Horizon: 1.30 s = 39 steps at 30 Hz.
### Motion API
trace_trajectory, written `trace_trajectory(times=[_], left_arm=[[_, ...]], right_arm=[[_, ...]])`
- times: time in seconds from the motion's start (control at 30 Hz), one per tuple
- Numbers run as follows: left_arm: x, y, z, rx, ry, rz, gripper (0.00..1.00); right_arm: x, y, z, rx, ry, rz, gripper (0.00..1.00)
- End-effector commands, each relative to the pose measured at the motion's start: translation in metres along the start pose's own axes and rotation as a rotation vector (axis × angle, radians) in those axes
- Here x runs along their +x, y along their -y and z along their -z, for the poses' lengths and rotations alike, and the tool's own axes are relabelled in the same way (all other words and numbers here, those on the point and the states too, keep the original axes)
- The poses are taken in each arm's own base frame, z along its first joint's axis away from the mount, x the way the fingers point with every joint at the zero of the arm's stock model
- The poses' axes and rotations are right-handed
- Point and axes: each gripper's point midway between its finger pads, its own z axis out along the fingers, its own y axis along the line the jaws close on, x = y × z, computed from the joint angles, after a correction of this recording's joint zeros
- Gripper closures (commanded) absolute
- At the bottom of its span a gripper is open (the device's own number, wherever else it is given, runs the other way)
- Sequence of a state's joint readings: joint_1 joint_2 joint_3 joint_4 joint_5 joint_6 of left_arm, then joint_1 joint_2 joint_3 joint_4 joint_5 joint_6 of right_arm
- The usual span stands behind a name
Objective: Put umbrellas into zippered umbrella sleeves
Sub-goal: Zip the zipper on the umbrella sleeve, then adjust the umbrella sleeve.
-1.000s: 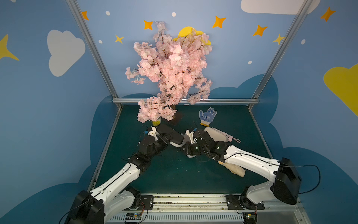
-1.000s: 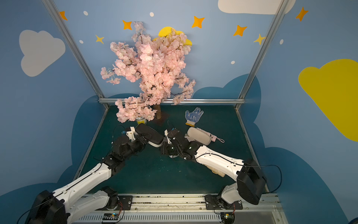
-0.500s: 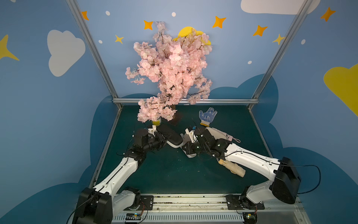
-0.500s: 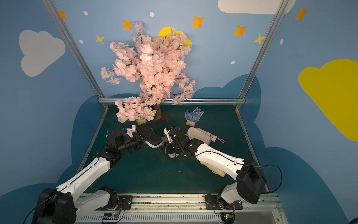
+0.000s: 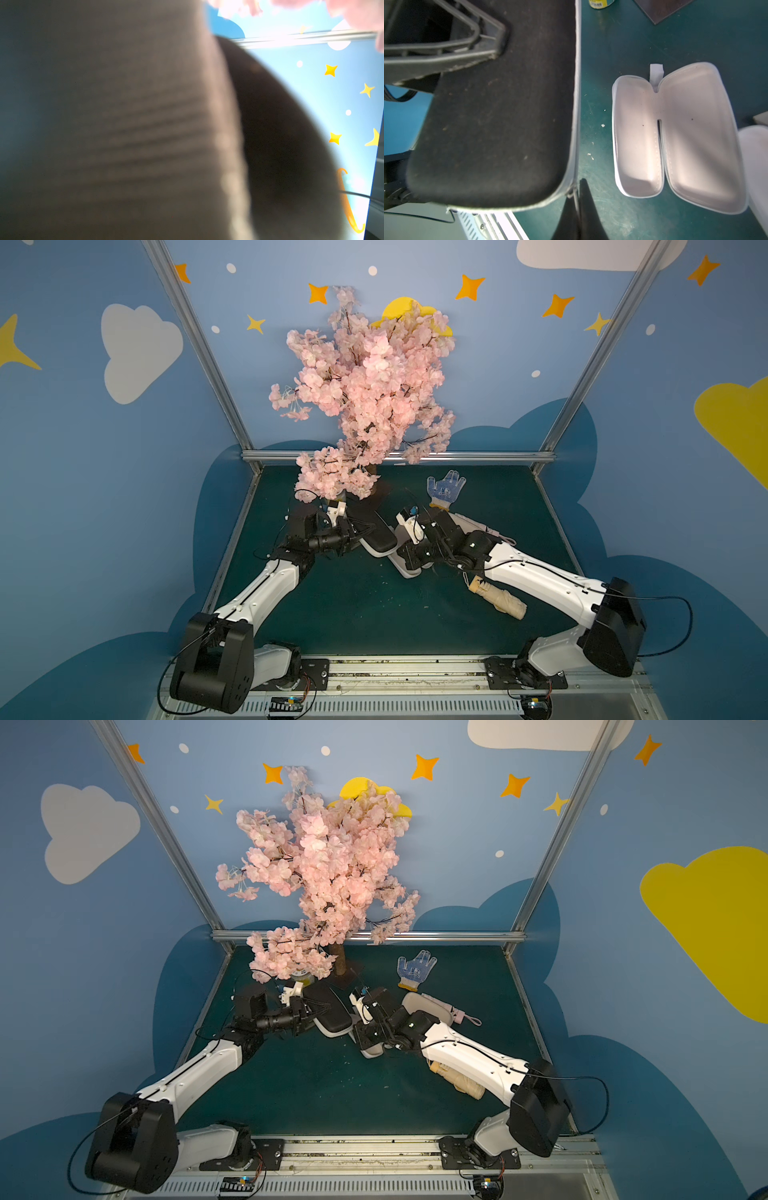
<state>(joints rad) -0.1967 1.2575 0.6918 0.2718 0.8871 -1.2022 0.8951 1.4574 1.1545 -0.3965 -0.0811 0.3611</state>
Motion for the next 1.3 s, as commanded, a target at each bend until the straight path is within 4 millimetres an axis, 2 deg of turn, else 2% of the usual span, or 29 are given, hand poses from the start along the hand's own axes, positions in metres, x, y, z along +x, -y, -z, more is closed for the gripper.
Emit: trace_trajectory(times=[0.0, 0.13, 0.2, 0.33, 0.47, 0.5, 0.57, 0.63, 0.73, 0.8, 0.87, 0.93, 1.03, 1.17, 1.27], left_arm=[[0.043, 0.039, 0.007, 0.142, -0.239, -0.119, 0.97], [0.056, 0.042, 0.002, 0.162, -0.298, -0.141, 0.97], [0.059, 0.044, 0.001, 0.173, -0.319, -0.153, 0.97], [0.062, 0.047, 0.001, 0.184, -0.346, -0.164, 0.97], [0.062, 0.05, 0.003, 0.194, -0.371, -0.173, 0.97], [0.062, 0.049, 0.003, 0.195, -0.378, -0.172, 0.97], [0.063, 0.046, 0.003, 0.195, -0.387, -0.172, 0.96], [0.064, 0.043, 0.001, 0.195, -0.397, -0.172, 0.96], [0.069, 0.039, -0.002, 0.198, -0.416, -0.188, 0.93], [0.078, 0.04, -0.008, 0.202, -0.441, -0.212, 0.9], [0.089, 0.042, -0.013, 0.206, -0.475, -0.244, 0.88], [0.097, 0.043, -0.018, 0.205, -0.497, -0.261, 0.87], [0.105, 0.044, -0.025, 0.21, -0.528, -0.27, 0.85], [0.109, 0.043, -0.029, 0.21, -0.549, -0.267, 0.84], [0.109, 0.042, -0.029, 0.21, -0.551, -0.266, 0.84]], right_arm=[[-0.006, 0.065, 0.009, 0.234, 0.015, -0.014, 1.0], [-0.016, 0.044, 0.011, 0.125, 0.028, 0.043, 1.0], [-0.018, 0.037, 0.012, 0.083, 0.035, 0.034, 0.93], [-0.011, 0.029, 0.015, 0.03, 0.015, 0.011, 0.74], [0.019, 0.035, 0.025, 0.024, -0.102, -0.03, 0.56], [0.025, 0.038, 0.029, 0.021, -0.124, -0.051, 0.5], [0.033, 0.042, 0.042, -0.034, -0.154, -0.149, 0.3], [0.03, 0.04, 0.056, -0.167, -0.147, -0.286, 0.17], [0.002, 0.029, 0.076, -0.436, -0.065, -0.526, 0.15], [-0.018, 0.018, 0.08, -0.576, 0.001, -0.578, 0.14], [-0.03, 0.014, 0.08, -0.646, 0.014, -0.633, 0.14], [-0.034, 0.01, 0.074, -0.671, -0.037, -0.661, 0.14], [-0.037, -0.003, 0.065, -0.731, -0.13, -0.583, 0.14], [-0.043, -0.013, 0.053, -0.76, -0.156, -0.544, 0.14], [-0.045, -0.017, 0.047, -0.786, -0.158, -0.53, 0.2]])
